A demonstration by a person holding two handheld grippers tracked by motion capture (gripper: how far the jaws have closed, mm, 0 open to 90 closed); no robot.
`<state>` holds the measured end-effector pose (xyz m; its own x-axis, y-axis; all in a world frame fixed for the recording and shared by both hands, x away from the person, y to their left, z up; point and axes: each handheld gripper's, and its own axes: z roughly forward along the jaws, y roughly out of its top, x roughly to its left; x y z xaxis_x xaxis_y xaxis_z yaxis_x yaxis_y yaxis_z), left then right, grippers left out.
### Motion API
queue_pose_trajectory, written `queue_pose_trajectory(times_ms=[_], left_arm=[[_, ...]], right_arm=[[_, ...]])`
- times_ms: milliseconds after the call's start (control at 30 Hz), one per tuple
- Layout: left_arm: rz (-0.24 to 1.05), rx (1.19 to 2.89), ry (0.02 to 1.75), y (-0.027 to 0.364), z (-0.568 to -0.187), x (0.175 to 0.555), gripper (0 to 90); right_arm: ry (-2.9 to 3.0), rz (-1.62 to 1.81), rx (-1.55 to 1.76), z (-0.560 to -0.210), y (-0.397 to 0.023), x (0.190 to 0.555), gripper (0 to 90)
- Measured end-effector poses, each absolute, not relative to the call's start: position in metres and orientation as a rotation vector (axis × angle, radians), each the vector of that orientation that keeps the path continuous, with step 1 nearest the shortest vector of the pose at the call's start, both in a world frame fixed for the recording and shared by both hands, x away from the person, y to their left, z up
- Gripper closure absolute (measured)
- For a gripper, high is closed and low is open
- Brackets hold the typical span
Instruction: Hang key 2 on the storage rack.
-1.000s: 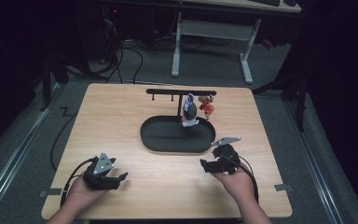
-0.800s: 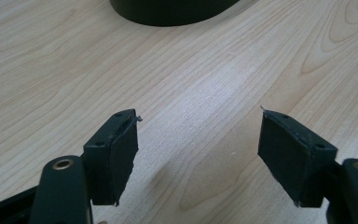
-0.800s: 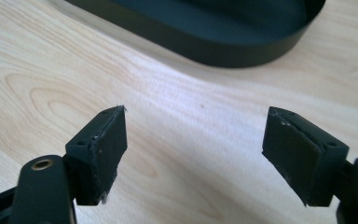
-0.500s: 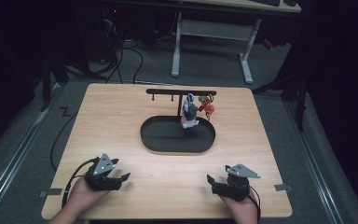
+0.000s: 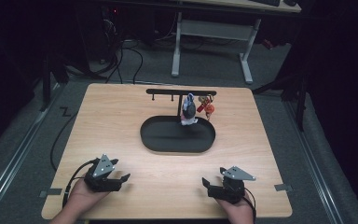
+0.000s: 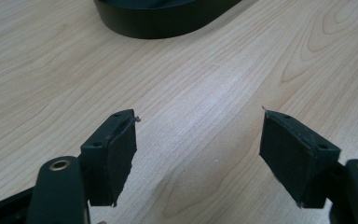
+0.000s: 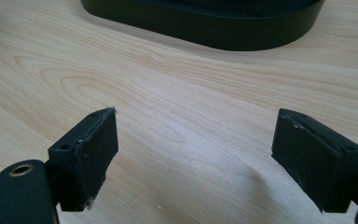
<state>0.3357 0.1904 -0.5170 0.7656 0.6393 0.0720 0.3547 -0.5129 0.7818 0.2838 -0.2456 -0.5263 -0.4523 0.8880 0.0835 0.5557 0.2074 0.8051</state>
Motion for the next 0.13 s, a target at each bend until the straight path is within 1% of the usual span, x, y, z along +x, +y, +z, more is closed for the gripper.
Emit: queue_pose_trajectory(times_ms=[133], left_arm=[[0.456, 2.152, 0.746, 0.195, -0.5172, 0.3337, 26.9]], right_arm=[[2.102, 1.156, 1.353, -0.5255, -0.2418, 0.2864, 14.4]])
